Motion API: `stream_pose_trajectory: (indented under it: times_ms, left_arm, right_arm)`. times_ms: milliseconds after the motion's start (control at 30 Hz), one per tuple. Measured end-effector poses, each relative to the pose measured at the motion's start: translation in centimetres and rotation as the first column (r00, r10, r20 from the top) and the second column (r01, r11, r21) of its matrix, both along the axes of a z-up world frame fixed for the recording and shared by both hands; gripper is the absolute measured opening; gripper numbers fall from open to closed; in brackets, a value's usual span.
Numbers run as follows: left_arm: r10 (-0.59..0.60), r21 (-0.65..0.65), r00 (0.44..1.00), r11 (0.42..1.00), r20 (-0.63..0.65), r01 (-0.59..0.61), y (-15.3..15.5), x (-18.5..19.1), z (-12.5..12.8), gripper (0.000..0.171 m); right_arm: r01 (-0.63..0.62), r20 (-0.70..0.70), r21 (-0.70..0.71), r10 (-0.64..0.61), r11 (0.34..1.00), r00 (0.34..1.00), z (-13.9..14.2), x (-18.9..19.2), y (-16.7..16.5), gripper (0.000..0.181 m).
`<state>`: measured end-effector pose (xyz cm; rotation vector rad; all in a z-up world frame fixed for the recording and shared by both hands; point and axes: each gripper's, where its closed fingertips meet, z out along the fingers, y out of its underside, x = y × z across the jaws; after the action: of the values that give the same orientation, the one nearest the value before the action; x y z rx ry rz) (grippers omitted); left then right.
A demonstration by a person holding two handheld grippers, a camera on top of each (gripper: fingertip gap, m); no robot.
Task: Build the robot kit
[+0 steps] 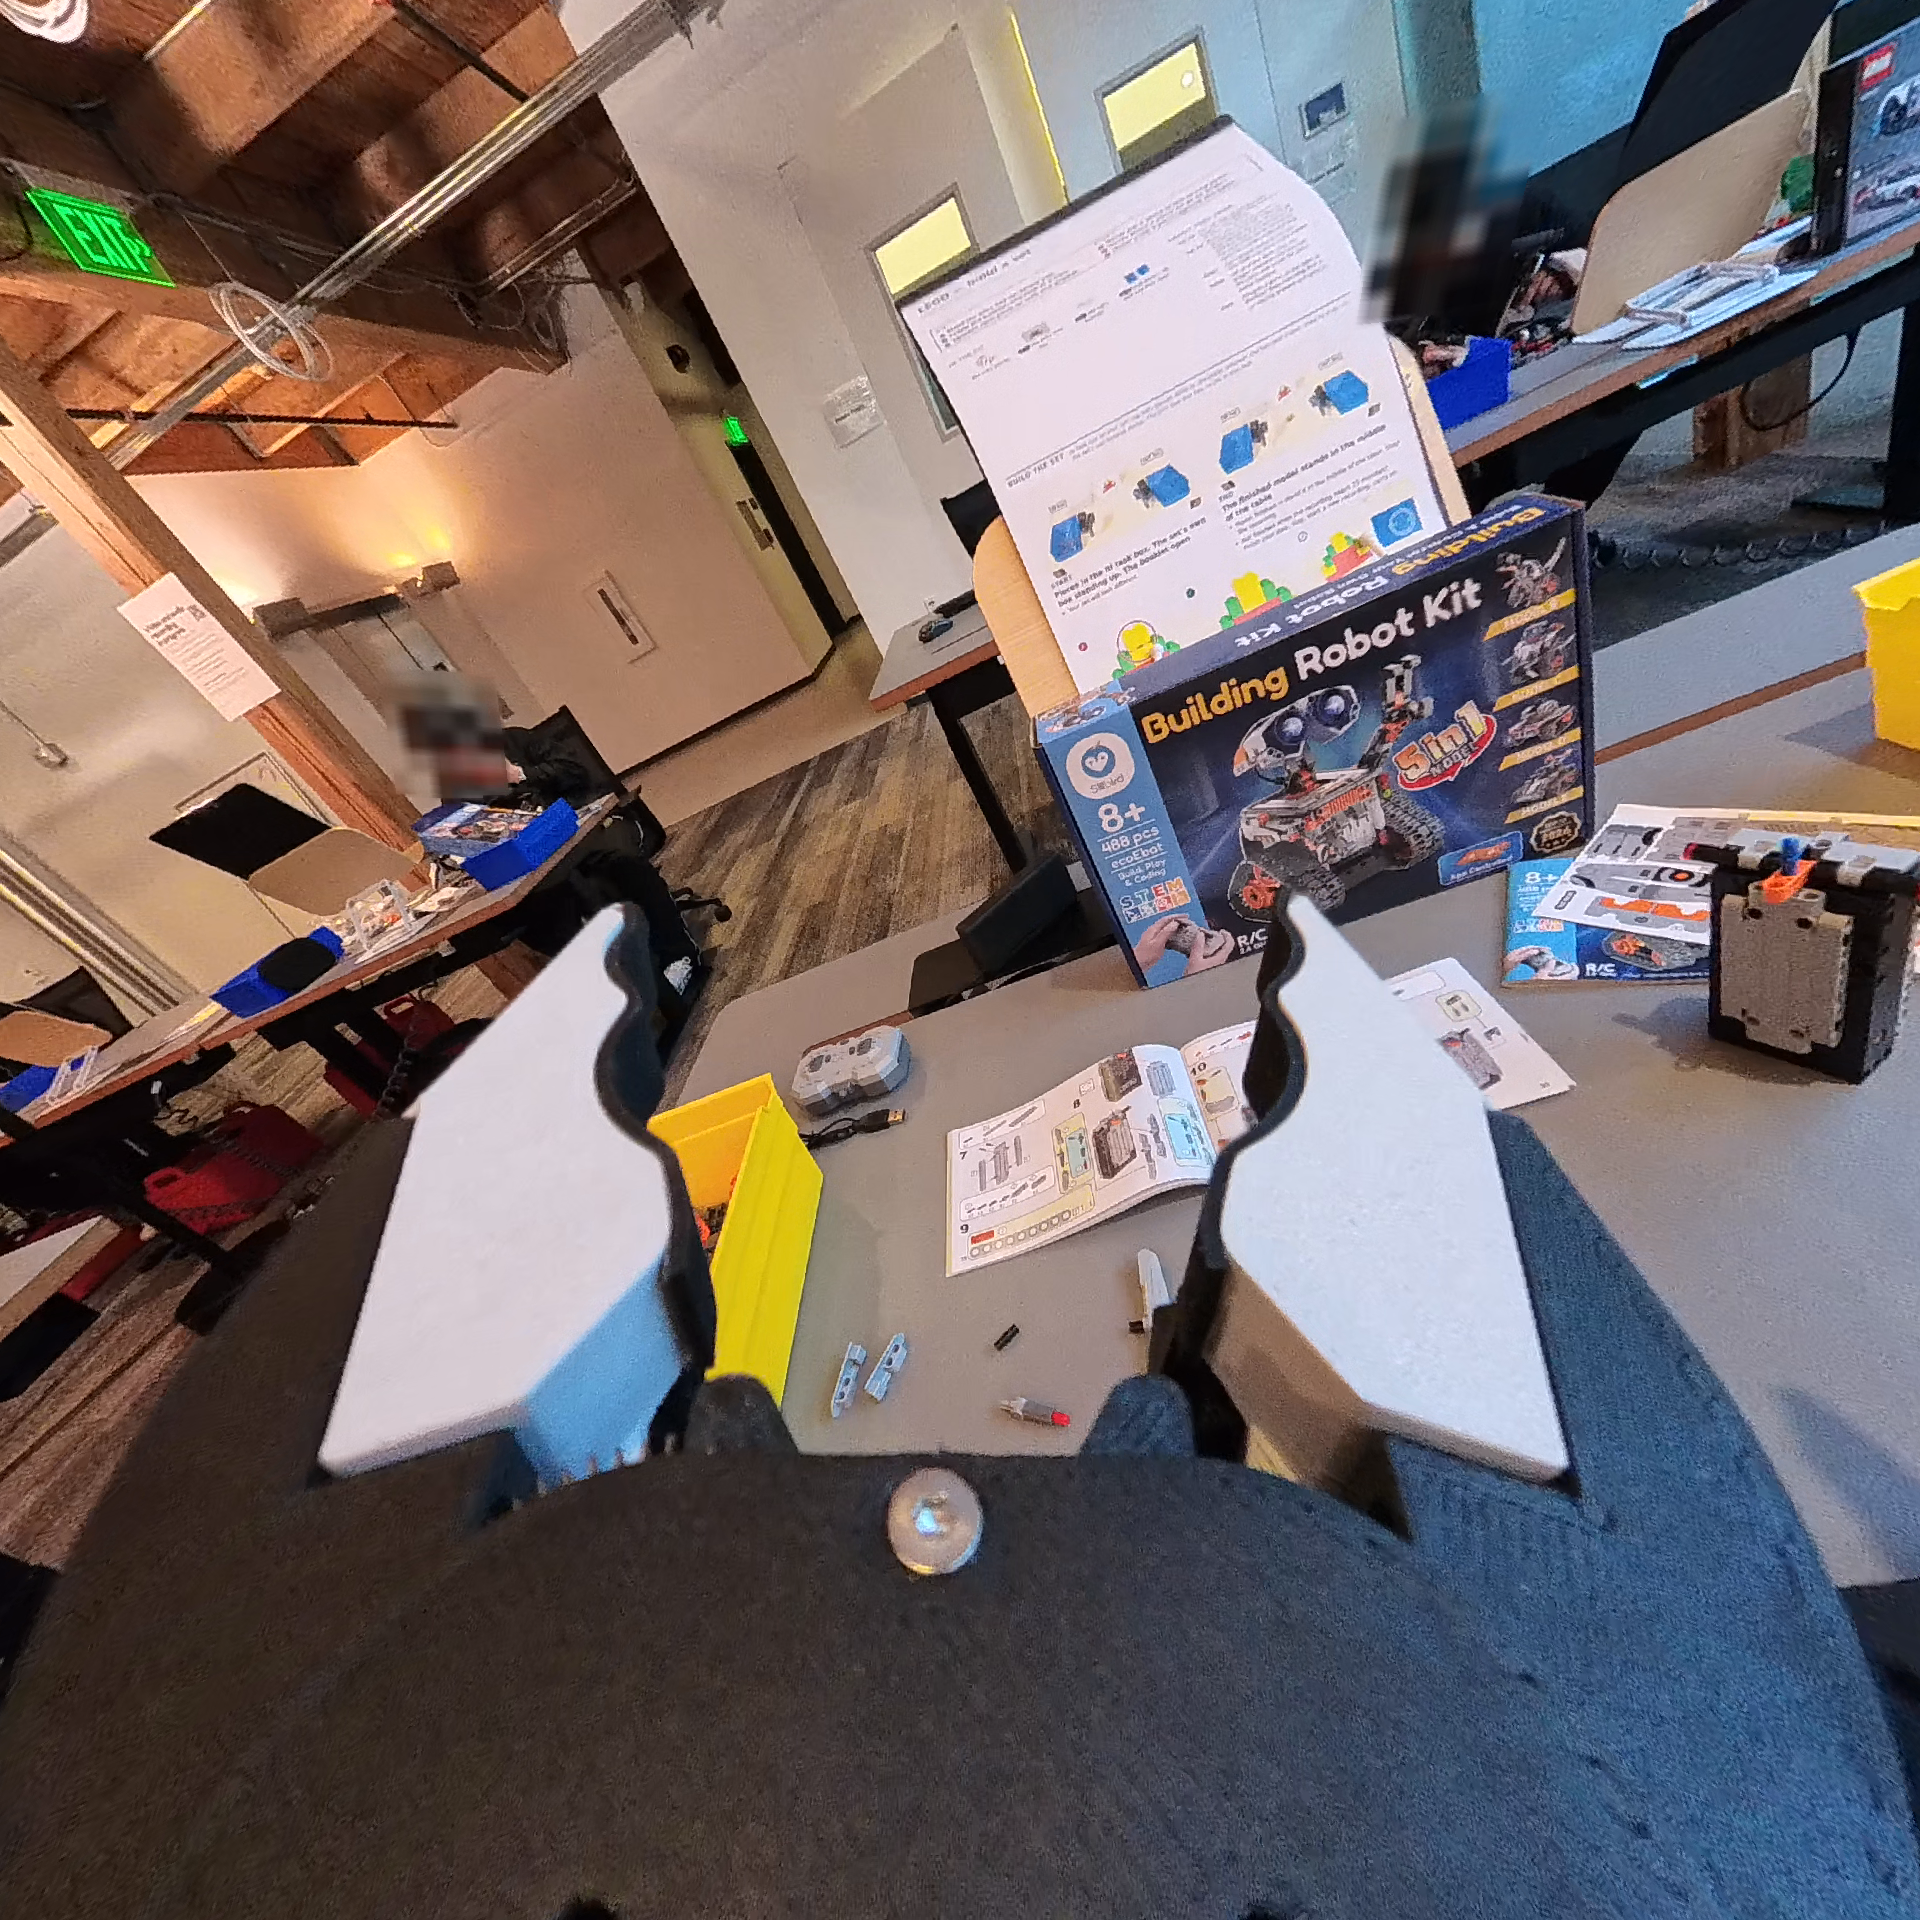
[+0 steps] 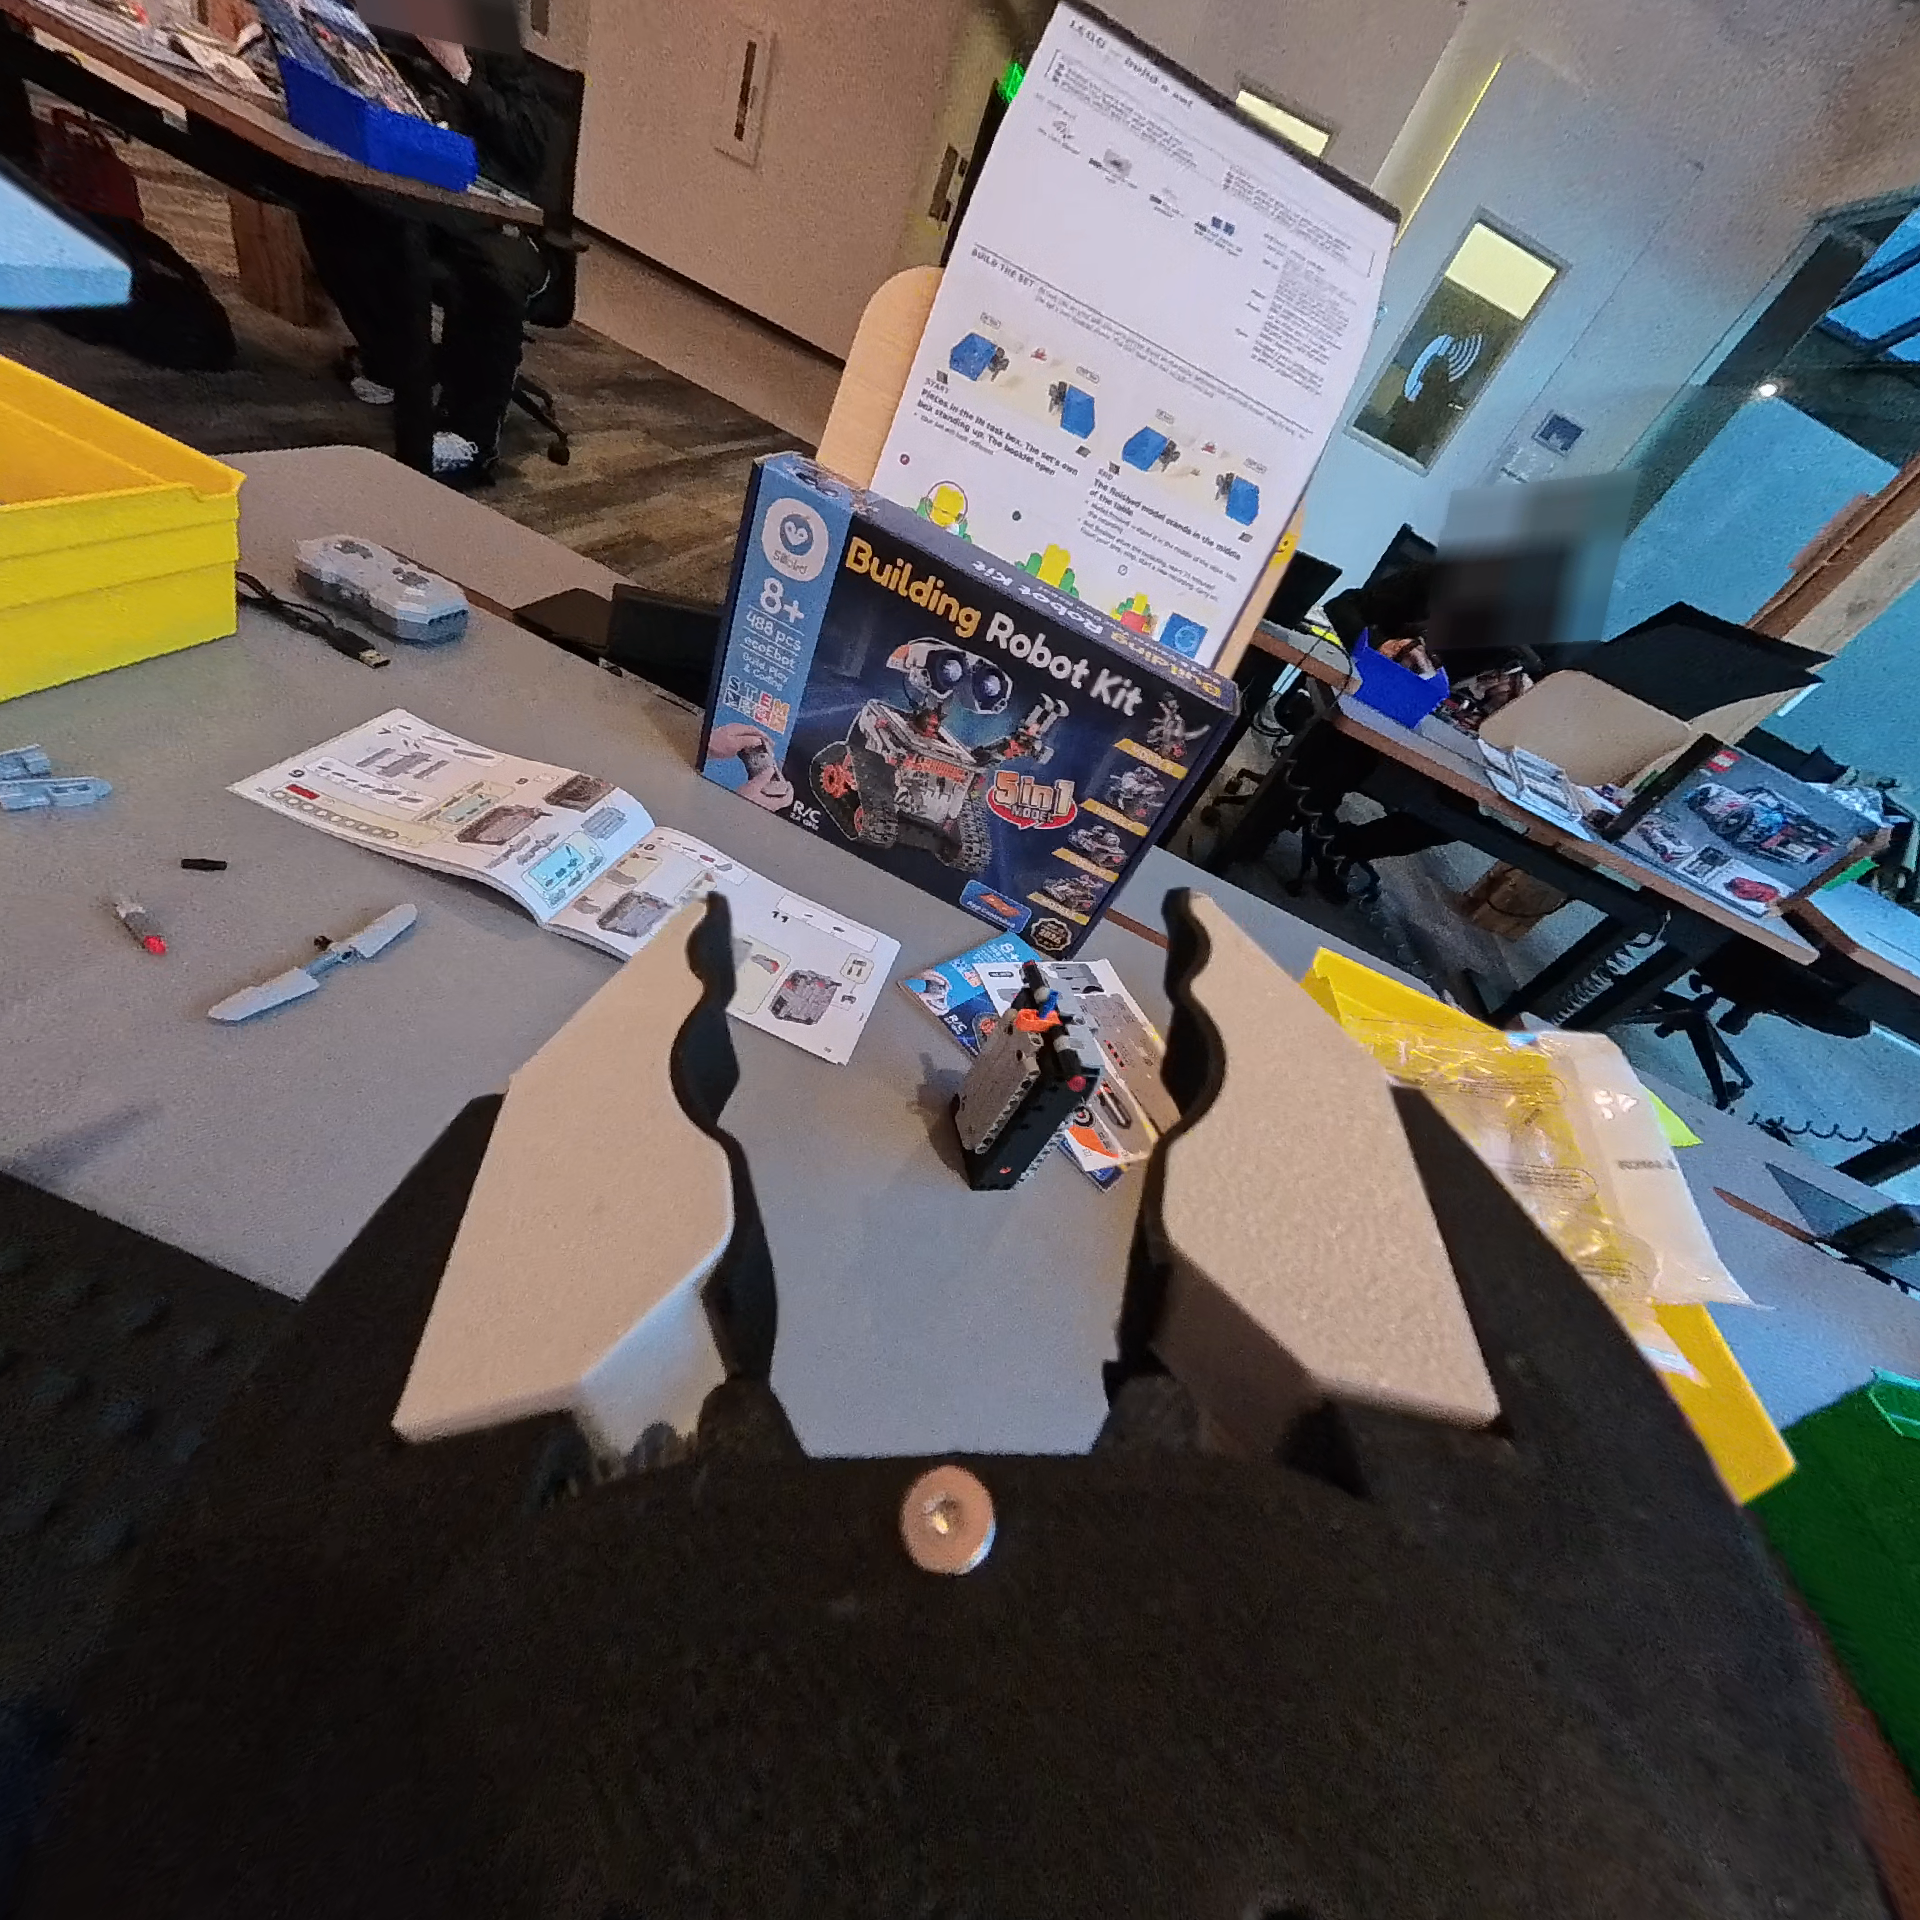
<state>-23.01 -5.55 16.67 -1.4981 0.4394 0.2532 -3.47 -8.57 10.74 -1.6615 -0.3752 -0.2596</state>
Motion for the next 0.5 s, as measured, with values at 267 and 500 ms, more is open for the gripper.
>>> stream_pose_trajectory:
  times_ms: [267,500]
  left_arm:
    - [0.013,-0.117,0.999,0.993,0.047,-0.007,3.3,-3.2,-4.7,0.117]
    - [0.179,-0.214,0.981,0.964,0.07,-0.161,4.0,-13.1,-10.5,0.119]
  right_arm:
    - [-0.024,-0.024,-0.029,0.024,0.999,0.999,0.5,-0.8,4.3,0.064]
    - [0.039,0.066,0.088,-0.045,0.995,0.997,4.2,-1.4,7.4,0.064]
